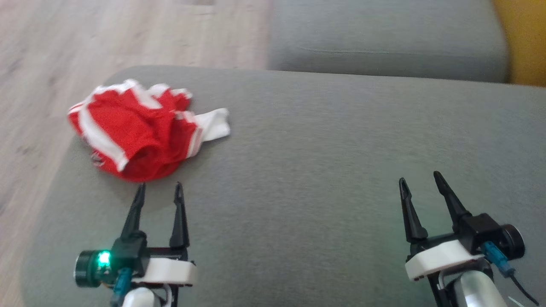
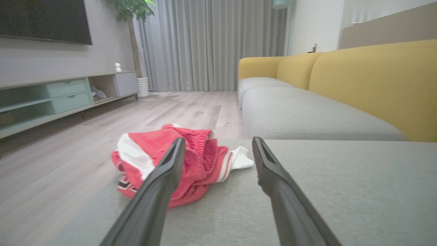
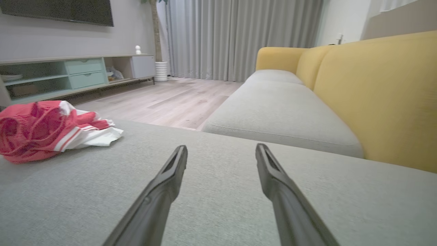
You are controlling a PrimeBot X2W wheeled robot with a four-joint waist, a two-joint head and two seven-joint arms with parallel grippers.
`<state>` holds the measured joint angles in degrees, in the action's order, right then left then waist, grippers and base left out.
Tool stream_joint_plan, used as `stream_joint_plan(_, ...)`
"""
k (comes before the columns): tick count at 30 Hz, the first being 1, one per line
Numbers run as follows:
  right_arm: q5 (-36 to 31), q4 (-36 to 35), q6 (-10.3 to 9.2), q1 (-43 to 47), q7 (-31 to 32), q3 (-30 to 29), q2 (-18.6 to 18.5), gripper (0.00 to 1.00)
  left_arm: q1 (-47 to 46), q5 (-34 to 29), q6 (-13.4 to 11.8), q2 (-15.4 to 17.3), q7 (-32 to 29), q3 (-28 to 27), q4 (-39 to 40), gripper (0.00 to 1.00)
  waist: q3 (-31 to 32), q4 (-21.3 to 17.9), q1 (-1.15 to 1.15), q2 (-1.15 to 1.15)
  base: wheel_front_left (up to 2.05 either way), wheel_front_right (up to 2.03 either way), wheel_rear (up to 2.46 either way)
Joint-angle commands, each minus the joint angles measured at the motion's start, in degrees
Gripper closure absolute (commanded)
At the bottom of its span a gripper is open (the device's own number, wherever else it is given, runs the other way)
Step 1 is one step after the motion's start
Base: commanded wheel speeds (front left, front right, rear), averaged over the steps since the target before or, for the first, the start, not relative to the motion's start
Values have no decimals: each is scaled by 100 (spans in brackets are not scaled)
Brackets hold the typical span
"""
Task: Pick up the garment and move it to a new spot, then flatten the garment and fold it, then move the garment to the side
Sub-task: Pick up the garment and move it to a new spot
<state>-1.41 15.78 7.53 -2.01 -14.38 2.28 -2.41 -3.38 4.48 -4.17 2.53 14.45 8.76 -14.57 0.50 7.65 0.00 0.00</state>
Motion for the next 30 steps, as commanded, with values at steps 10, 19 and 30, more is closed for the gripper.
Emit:
stream_joint_plan(10, -34, -192, -4, -231, -62, 149, -47, 0, 7, -95, -184, 34, 55, -656, 344, 0, -101, 1350, 0, 0, 0, 0, 0)
stream_joint_plan(19, -521, -372, -4, -371, -62, -6, -47, 0, -656, 77, -354, 34, 55, -658, 641, 0, -962, 1843, 0, 0, 0, 0, 0)
stream_joint_plan(30, -1005, -719, -4, -1102, -62, -5, -760, 0, -3027, 638, -274, 34, 55, -361, -500, 0, -2551, 1709, 0, 0, 0, 0, 0)
